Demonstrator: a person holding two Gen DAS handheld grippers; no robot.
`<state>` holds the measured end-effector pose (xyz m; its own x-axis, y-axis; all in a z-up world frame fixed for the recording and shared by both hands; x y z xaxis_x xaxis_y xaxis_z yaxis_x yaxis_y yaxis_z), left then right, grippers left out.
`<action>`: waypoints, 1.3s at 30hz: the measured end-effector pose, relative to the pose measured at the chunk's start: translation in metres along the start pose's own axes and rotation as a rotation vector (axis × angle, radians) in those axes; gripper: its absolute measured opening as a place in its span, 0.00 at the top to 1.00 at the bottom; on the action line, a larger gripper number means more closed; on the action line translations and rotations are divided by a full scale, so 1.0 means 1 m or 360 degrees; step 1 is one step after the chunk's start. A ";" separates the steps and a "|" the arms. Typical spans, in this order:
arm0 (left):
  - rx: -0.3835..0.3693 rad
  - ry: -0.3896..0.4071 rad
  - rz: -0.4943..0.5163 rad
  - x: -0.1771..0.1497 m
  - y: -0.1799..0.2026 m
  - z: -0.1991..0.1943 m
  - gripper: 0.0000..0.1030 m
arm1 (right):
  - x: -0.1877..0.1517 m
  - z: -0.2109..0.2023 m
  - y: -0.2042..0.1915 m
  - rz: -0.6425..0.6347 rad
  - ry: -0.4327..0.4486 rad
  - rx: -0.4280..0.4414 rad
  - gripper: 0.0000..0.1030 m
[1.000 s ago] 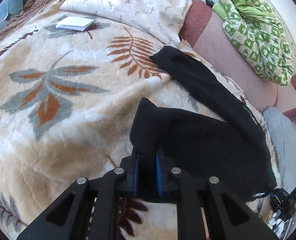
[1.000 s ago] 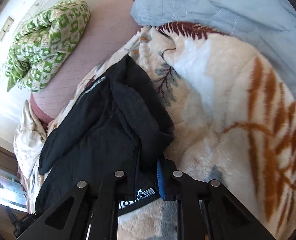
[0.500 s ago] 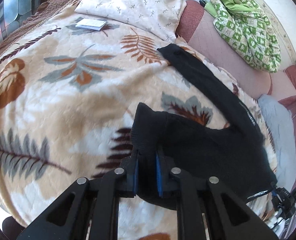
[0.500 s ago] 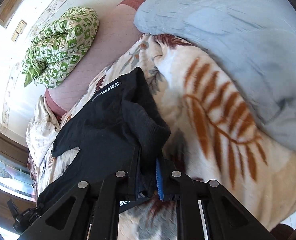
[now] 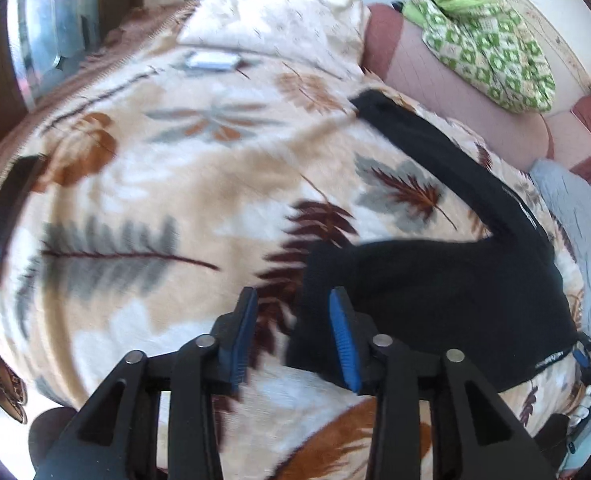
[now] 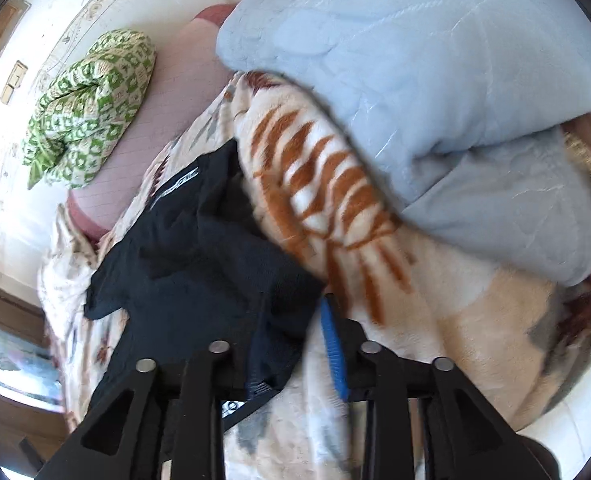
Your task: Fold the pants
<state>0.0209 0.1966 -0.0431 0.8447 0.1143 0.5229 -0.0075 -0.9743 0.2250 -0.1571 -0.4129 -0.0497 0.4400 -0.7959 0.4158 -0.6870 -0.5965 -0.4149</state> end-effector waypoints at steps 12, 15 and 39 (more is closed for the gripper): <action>-0.0230 -0.0013 -0.0073 0.095 0.059 0.072 0.47 | 0.011 -0.002 -0.070 -0.0248 0.0152 0.0042 0.41; -0.0298 -0.0121 -0.0187 0.130 0.079 0.128 0.47 | 0.003 0.019 -0.094 -0.0314 0.0109 0.0080 0.41; -0.0201 -0.0218 -0.0356 0.148 0.031 0.147 0.73 | -0.033 0.036 -0.117 -0.0516 0.0083 0.0039 0.41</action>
Point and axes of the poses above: each gripper's, at about its wrist camera, not at the fingertips, and z roughly the way its jaws point, y to its right, x to its top, the point moved 1 cm from there along z, roughly the way its jaws point, and after that the axes turned 2 degrees about -z, right-handed, at the moved point
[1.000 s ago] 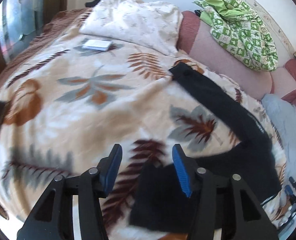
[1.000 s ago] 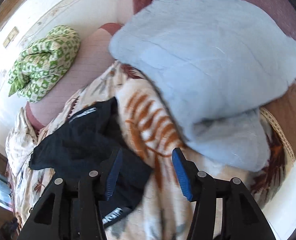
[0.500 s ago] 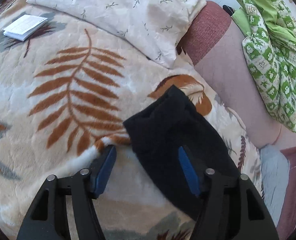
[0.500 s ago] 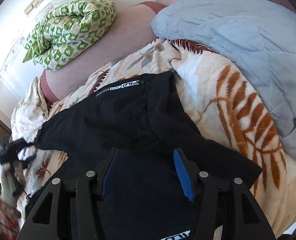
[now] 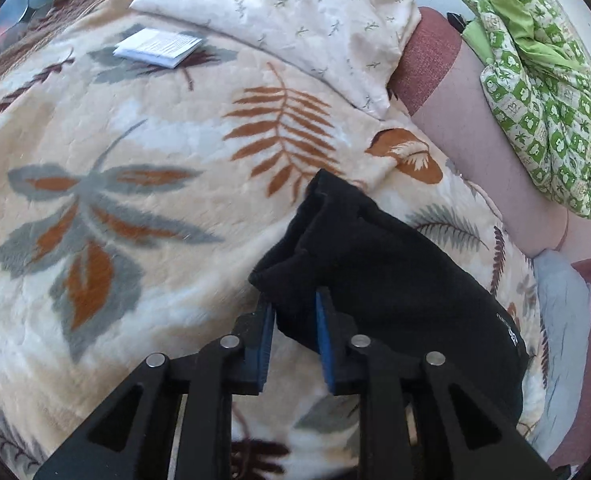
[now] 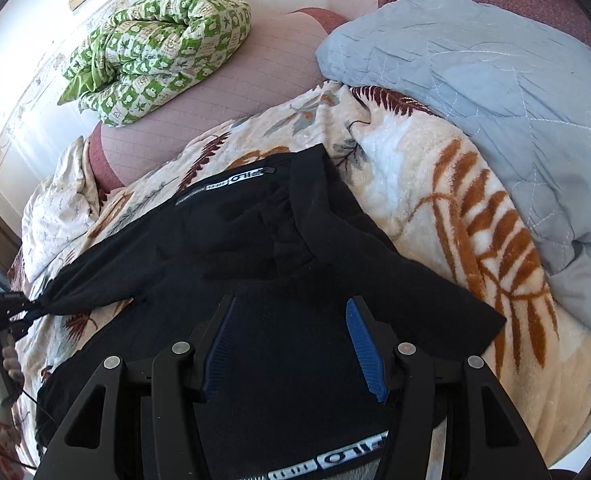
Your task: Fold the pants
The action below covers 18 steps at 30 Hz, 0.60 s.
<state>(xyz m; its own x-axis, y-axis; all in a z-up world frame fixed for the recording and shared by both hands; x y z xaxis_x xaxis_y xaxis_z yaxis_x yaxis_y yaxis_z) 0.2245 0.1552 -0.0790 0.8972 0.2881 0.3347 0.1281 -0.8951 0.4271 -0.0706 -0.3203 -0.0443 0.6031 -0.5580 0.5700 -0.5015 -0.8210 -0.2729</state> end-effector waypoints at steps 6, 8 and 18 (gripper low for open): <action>0.0045 0.0055 -0.0021 -0.007 -0.048 -0.046 0.71 | 0.002 -0.008 -0.005 -0.0068 -0.0053 0.0045 0.41; 0.0110 0.0133 0.0102 0.000 -0.043 -0.059 0.62 | 0.013 -0.004 -0.007 -0.0114 -0.0076 0.0052 0.41; 0.0131 0.0116 0.0414 0.044 0.021 0.008 0.52 | 0.124 0.109 -0.060 -0.0472 -0.0349 0.0147 0.38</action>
Point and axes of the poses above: each gripper's, at about its wrist camera, not at the fingertips, and z roughly the way its jaws point, y to its right, x to its top, the point moved 1 cm from there along z, roughly the way its jaws point, and after that the axes turned 2 degrees about -z, right-handed, at the moved point
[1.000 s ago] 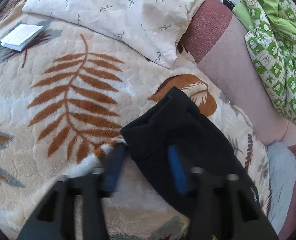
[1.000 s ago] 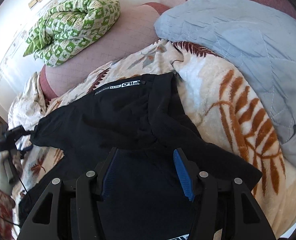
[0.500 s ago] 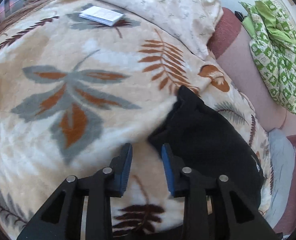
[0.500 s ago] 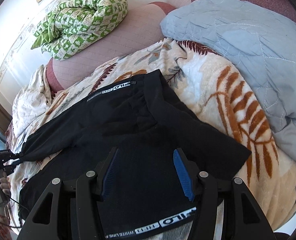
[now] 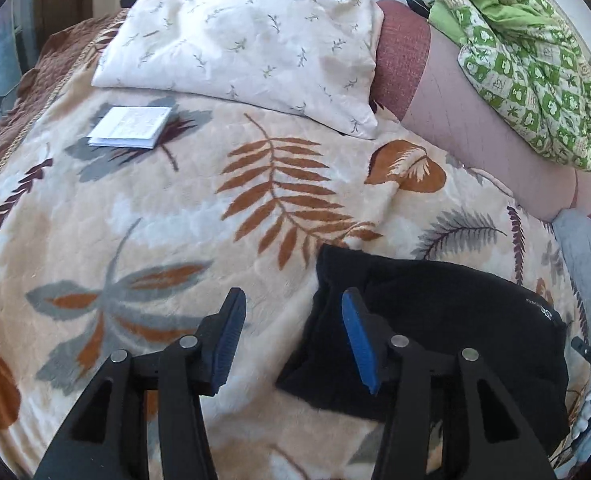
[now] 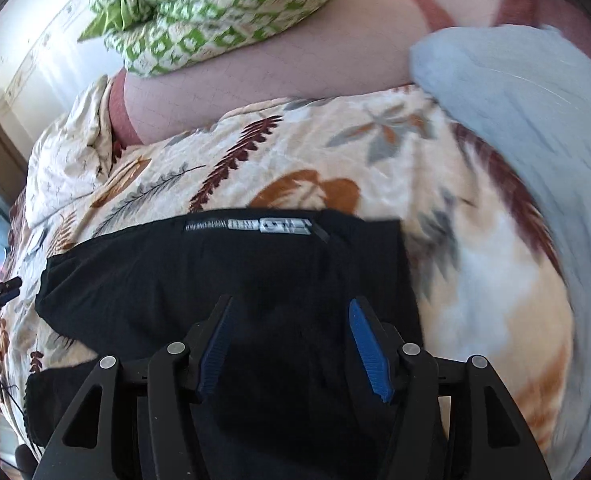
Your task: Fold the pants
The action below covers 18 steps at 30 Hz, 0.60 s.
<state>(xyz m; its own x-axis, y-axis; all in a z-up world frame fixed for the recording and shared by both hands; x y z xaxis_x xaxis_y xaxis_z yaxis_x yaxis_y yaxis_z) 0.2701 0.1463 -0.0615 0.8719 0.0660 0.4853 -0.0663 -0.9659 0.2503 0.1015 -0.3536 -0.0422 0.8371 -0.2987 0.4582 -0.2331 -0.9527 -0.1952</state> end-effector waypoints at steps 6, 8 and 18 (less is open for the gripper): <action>-0.0068 -0.0095 -0.0012 0.019 0.008 0.048 0.52 | 0.054 0.057 -0.022 -0.0232 -0.0128 0.0020 0.38; -0.0113 -0.0082 -0.0014 0.022 0.009 0.053 0.44 | 0.066 0.078 -0.020 -0.0223 -0.0200 0.0103 0.38; -0.0345 -0.0106 0.0042 0.032 0.014 0.062 0.22 | 0.078 0.120 -0.014 -0.0229 -0.0283 0.0283 0.28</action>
Point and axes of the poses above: each gripper's, at about its wrist camera, not at the fingertips, and z roughly the way its jaws point, y to its right, x to its top, the point moved 1 cm from there along z, roughly the way its jaws point, and after that the axes turned 2 degrees about -z, right-handed, at the moved point
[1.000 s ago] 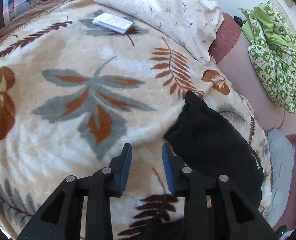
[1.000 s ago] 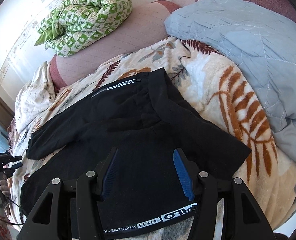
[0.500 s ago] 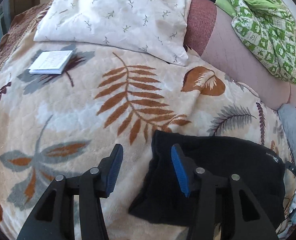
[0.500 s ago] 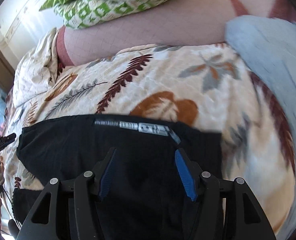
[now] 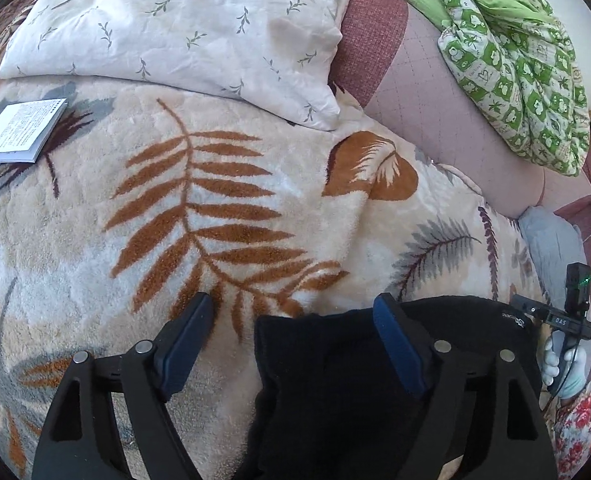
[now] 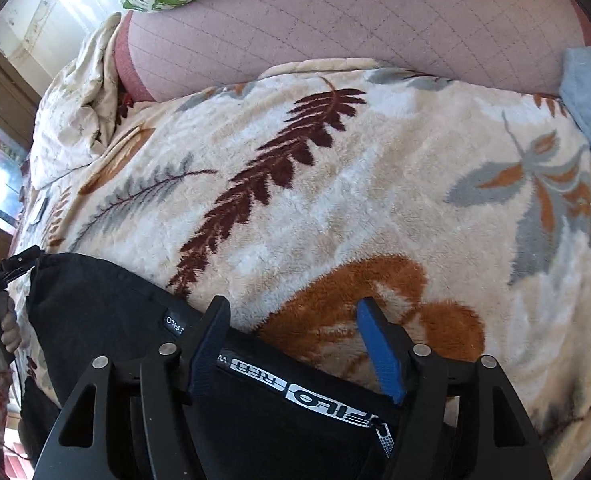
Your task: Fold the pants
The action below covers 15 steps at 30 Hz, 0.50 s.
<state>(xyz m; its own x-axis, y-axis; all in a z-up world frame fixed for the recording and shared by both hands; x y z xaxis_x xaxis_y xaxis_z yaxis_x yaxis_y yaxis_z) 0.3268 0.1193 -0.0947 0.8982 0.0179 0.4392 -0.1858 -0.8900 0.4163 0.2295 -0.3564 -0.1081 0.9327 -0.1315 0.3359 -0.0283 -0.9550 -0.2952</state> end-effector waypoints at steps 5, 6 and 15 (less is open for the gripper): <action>0.0093 -0.0036 0.0158 -0.002 0.017 0.008 0.37 | -0.013 -0.001 -0.022 -0.0156 -0.0047 0.0073 0.30; 0.0126 -0.0052 0.0215 -0.004 0.023 0.011 0.51 | -0.016 -0.001 -0.029 -0.0213 -0.0054 0.0026 0.34; 0.0258 -0.0089 0.0335 -0.010 0.049 -0.001 0.88 | -0.021 -0.020 -0.059 -0.0317 -0.0002 -0.0183 0.99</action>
<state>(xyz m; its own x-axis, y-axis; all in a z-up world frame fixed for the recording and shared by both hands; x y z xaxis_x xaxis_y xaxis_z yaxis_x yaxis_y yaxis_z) 0.3084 0.0762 -0.0781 0.8679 -0.1965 0.4563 -0.3088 -0.9328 0.1857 0.2044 -0.3025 -0.0803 0.9243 0.0627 0.3764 0.1154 -0.9861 -0.1193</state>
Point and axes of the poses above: each gripper's, at about its wrist camera, not at the fingertips, and z roughly the way its jaws point, y to its right, x to its top, the point moved 1 cm from there along z, roughly the way its jaws point, and after that the axes turned 2 degrees about -z, right-handed, at the moved point
